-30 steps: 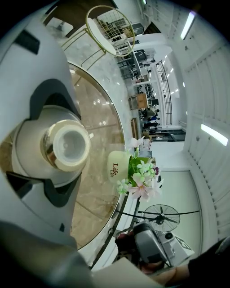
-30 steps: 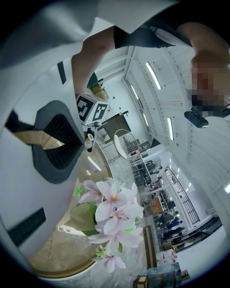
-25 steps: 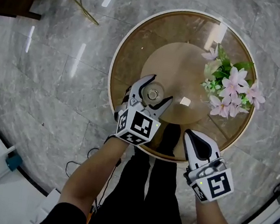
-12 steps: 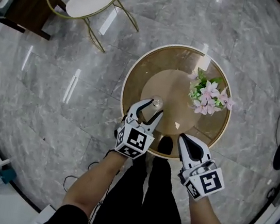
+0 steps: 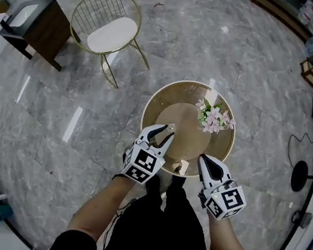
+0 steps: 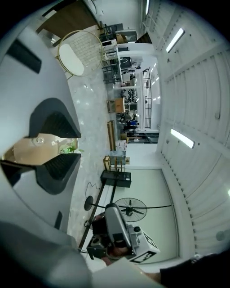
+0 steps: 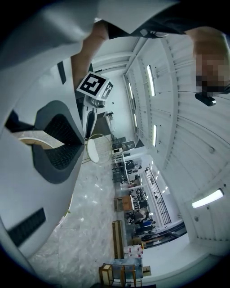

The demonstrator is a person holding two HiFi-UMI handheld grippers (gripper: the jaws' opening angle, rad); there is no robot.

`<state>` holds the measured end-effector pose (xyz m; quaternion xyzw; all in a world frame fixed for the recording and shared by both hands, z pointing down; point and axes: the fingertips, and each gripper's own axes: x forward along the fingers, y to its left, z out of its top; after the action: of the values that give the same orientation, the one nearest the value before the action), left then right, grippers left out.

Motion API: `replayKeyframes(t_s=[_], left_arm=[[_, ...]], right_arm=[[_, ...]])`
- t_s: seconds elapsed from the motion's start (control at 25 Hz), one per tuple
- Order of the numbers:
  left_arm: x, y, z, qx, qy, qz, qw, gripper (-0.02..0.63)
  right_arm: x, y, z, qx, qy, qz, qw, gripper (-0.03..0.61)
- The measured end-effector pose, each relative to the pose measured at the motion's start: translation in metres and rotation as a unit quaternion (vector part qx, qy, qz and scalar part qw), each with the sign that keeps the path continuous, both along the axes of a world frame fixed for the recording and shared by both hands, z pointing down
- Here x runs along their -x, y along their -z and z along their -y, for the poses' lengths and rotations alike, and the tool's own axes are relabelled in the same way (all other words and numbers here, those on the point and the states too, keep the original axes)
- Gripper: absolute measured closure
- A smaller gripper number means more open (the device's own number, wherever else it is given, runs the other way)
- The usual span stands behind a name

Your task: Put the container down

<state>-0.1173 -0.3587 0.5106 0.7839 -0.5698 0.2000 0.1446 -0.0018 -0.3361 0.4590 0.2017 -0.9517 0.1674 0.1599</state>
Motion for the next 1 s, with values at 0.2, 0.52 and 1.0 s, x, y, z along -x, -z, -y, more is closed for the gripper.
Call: replayKeyframes(t_s=[0.2, 0.52, 1.0], left_arm=[[-0.013, 0.062, -0.028, -0.012, -0.024, -0.004, 0.9996, 0.592], [-0.039, 0.112, -0.054, -0.022, -0.017, -0.04, 0.9988, 0.597], [-0.128, 0.155, -0.074, -0.023, 0.007, -0.026, 0.9994, 0.598]], right_arm=[[-0.002, 0.049, -0.019, -0.01, -0.011, 0.018, 1.0, 0.563], [-0.032, 0.085, -0.028, -0.038, -0.029, 0.026, 0.999, 0.565], [-0.129, 0.145, -0.016, -0.054, -0.001, 0.094, 0.994, 0.566]])
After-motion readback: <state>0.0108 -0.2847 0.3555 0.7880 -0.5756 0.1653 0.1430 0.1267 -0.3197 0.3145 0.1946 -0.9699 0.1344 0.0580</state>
